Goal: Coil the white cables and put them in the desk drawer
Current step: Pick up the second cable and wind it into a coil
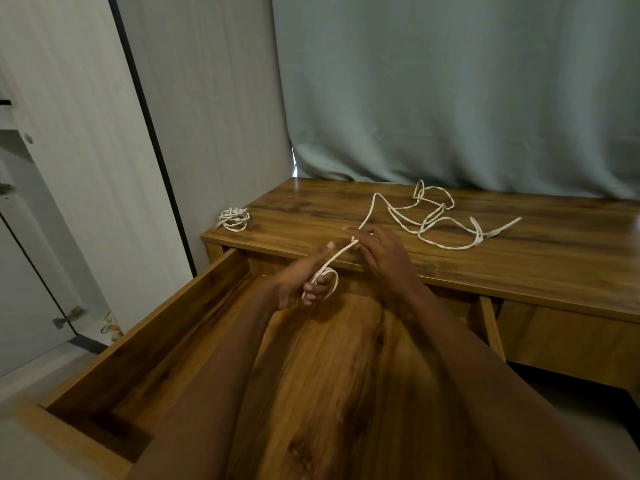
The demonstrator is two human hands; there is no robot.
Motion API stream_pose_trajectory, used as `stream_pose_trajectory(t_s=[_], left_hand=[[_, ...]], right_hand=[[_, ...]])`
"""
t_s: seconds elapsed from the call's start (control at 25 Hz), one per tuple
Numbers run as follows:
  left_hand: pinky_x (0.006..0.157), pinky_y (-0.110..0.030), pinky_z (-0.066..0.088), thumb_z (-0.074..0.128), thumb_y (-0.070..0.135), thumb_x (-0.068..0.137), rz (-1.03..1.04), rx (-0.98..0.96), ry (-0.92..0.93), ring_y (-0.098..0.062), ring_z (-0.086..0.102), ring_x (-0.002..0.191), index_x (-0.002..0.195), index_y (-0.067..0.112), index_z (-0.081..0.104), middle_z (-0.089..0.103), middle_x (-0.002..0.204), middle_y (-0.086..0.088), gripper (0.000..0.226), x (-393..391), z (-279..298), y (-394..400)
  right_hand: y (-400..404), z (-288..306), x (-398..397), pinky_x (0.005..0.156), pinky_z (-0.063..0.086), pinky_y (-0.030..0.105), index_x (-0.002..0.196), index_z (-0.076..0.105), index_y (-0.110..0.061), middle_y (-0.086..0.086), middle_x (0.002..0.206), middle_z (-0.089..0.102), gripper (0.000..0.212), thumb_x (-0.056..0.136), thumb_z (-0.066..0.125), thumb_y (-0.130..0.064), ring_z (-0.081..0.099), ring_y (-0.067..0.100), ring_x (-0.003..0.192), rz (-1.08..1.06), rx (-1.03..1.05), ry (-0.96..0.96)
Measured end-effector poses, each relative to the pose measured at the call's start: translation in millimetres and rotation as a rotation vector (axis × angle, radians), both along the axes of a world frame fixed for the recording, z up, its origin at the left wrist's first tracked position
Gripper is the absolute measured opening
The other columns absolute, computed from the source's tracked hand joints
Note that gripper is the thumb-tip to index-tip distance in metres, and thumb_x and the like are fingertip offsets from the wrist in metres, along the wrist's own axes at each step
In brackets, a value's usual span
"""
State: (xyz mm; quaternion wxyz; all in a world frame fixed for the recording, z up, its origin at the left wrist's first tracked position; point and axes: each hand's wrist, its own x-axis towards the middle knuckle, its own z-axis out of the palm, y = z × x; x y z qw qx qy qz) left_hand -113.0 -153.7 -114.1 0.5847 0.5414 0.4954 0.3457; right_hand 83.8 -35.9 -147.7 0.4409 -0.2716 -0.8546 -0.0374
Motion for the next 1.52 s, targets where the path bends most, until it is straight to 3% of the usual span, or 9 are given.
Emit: stream_pose_trajectory(t_s=[0.12,0.32,0.52,0.8,0.92,1.12,1.2,1.36,1.52], left_hand=[[0.047,-0.027,0.017,0.044,0.038,0.103,-0.146,-0.029,-0.505,-0.01,0.029,0.041,0.063,0.019,0.031,0.024,0.046,0.004,0.046,-7,2,1],[0.047,-0.025,0.023,0.04,0.029,0.103,-0.117,0.088,-0.874,-0.012,0.026,0.045,0.061,0.018,0.037,0.025,0.046,0.004,0.044,9,12,8],[0.053,-0.026,0.033,0.036,0.032,0.104,0.22,0.383,-1.133,-0.013,0.038,0.049,0.061,0.018,0.044,0.037,0.047,0.003,0.046,24,30,25],[0.062,-0.027,0.037,0.036,0.034,0.106,0.785,0.556,-1.202,-0.014,0.042,0.055,0.073,0.016,0.048,0.044,0.054,0.001,0.039,17,58,59],[0.059,-0.025,0.041,0.041,0.033,0.106,0.959,0.564,-0.973,-0.011,0.047,0.058,0.082,0.013,0.051,0.05,0.065,0.0,0.032,11,49,70],[0.062,-0.027,0.04,0.036,0.039,0.106,0.881,0.717,0.308,-0.012,0.049,0.068,0.088,0.008,0.053,0.051,0.074,0.0,0.039,10,16,72],[0.072,-0.033,0.041,0.038,0.036,0.106,0.749,0.674,0.587,-0.02,0.055,0.078,0.087,0.006,0.059,0.057,0.08,-0.004,0.041,10,11,71],[0.077,-0.034,0.039,0.038,0.036,0.106,0.536,0.562,0.78,-0.027,0.056,0.086,0.087,0.004,0.06,0.059,0.088,-0.013,0.043,9,14,59],[0.052,-0.028,0.036,0.025,0.058,0.103,0.283,0.31,0.523,-0.018,0.044,0.044,0.067,0.007,0.065,0.048,0.05,-0.007,0.074,9,20,39]], right_hand=[[9,-5,2,0.093,0.04,0.031,0.14,0.054,-0.029,-0.002,0.123,0.061,0.036,0.107,0.041,-0.03,0.055,0.017,0.112,-0.02,-0.116,-0.014],[6,-1,-16,0.079,0.044,0.036,0.104,0.062,-0.023,-0.006,0.102,0.066,0.014,0.098,0.05,-0.019,0.061,0.019,0.096,-0.056,-0.191,-0.062],[8,-3,-15,0.073,0.052,0.036,0.106,0.056,-0.033,-0.014,0.101,0.065,0.009,0.1,0.051,-0.036,0.061,0.008,0.087,-0.037,-0.303,0.051],[0,-12,-14,0.071,0.045,0.029,0.127,0.064,-0.028,-0.004,0.108,0.07,0.029,0.104,0.047,-0.034,0.059,0.015,0.096,-0.01,-0.033,-0.092],[-3,-12,-11,0.073,0.045,0.031,0.126,0.066,-0.022,-0.001,0.109,0.071,0.034,0.103,0.043,-0.033,0.059,0.018,0.095,0.048,0.064,-0.155],[-5,-4,-19,0.077,0.048,0.034,0.112,0.063,-0.018,0.0,0.103,0.064,0.022,0.105,0.045,-0.029,0.055,0.018,0.092,0.065,0.094,-0.128],[-4,0,-18,0.078,0.046,0.031,0.108,0.064,-0.014,0.002,0.099,0.064,0.021,0.104,0.047,-0.025,0.053,0.016,0.09,0.03,0.115,-0.072],[-3,1,-8,0.083,0.042,0.029,0.111,0.064,-0.011,0.004,0.103,0.064,0.019,0.103,0.051,-0.023,0.054,0.016,0.095,-0.02,0.067,0.011],[-3,2,-10,0.086,0.045,0.032,0.114,0.063,-0.011,0.006,0.109,0.066,0.024,0.102,0.046,-0.023,0.057,0.02,0.1,-0.022,0.038,0.037]])
